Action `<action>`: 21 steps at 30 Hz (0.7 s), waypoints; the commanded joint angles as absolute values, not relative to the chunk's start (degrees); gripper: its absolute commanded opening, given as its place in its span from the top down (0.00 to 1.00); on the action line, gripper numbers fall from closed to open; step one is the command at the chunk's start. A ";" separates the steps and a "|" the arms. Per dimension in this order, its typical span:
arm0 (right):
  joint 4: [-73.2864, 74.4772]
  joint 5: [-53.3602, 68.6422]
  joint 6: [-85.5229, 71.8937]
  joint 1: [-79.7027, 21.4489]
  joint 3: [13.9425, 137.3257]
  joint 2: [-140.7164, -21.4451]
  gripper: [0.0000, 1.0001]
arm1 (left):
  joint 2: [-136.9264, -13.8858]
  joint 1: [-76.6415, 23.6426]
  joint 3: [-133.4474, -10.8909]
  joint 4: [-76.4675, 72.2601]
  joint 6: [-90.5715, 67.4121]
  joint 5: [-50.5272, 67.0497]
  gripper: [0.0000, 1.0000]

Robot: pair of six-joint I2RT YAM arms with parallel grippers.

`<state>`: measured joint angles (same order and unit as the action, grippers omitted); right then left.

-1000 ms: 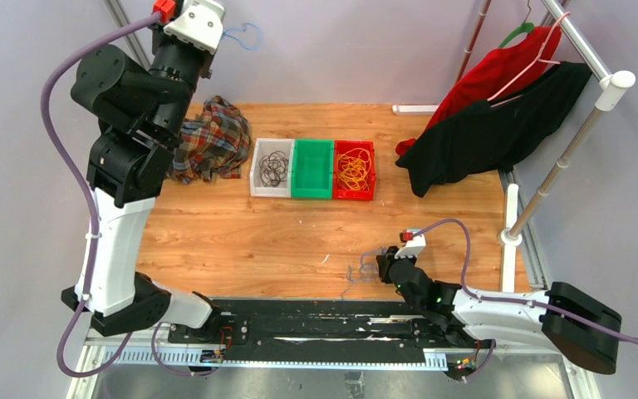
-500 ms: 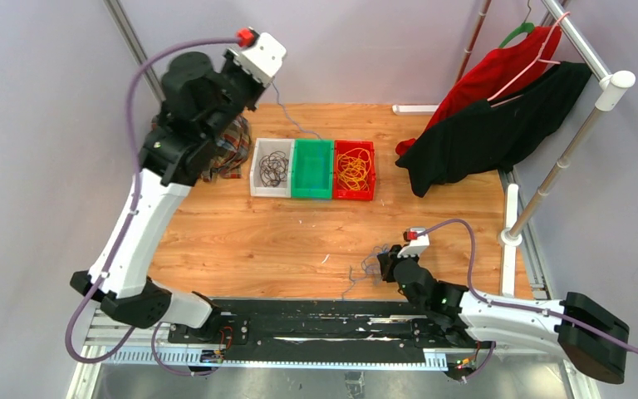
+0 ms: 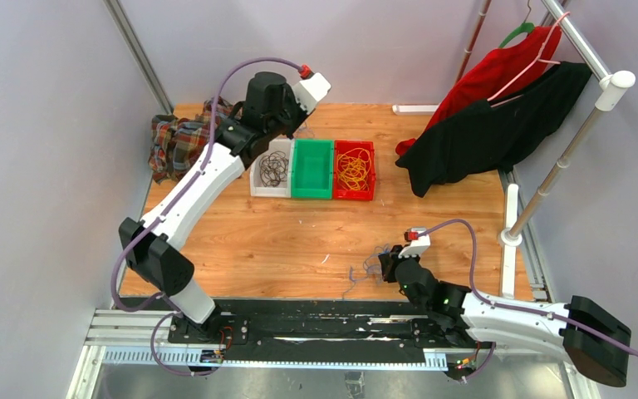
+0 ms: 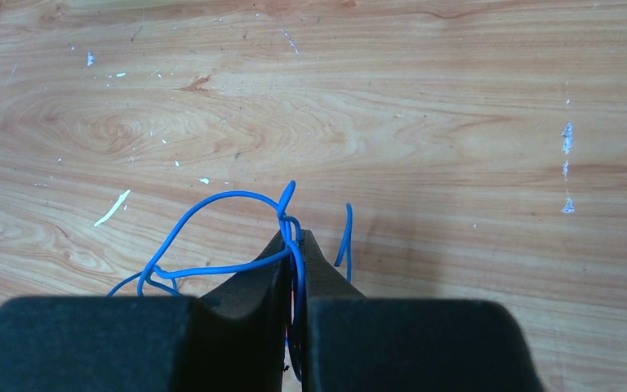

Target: Untangle the cables

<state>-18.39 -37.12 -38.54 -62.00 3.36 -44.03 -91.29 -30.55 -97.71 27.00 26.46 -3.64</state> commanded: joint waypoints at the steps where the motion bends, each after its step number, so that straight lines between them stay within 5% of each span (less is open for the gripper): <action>1: -17.60 -39.43 -38.06 -61.08 4.95 -43.26 0.96 | -93.70 -30.23 -98.03 23.78 24.67 -1.90 1.00; 21: -14.55 -39.82 -38.49 -61.00 4.14 -39.93 0.96 | -89.17 -30.28 -97.14 17.28 33.42 -6.78 1.00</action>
<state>-16.21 -37.80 -38.15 -61.67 3.36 -40.66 -93.80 -30.55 -95.98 23.66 29.06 -3.90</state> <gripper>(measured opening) 0.047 0.018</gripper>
